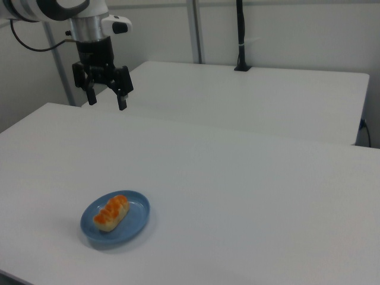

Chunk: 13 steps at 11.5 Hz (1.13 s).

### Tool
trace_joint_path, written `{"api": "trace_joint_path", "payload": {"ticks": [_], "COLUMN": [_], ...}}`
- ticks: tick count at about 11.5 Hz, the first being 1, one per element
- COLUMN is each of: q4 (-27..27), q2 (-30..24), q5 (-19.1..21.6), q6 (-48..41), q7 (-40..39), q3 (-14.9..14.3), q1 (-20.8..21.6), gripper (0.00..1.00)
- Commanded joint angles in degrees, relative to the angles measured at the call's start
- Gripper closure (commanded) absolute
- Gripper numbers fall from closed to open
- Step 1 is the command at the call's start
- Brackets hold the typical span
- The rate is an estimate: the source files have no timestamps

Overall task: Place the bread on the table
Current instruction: 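Move the gripper down over the glazed bread roll on the blue plate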

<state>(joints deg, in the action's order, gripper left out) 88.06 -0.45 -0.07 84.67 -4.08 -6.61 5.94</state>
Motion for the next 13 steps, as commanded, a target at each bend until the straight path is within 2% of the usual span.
{"api": "trace_joint_path", "payload": {"ticks": [1, 7, 8, 10, 13], "q4": [-1.1, -0.4, 0.9, 5.7, 13.5], "q2": [-0.1, 0.4, 0.2, 0.2, -0.1], "q5": [0.9, 1.0, 1.0, 0.9, 0.8], "q6": [-3.2, -2.8, -2.7, -2.4, 1.8], "q7": [0.1, -0.1, -0.3, 0.4, 0.6], "q3": [0.5, 1.5, 1.4, 0.5, 0.4], "q1": [-1.6, -0.9, 0.1, 6.3, 7.9], "gripper": [0.0, 0.0, 0.0, 0.0, 0.0]}}
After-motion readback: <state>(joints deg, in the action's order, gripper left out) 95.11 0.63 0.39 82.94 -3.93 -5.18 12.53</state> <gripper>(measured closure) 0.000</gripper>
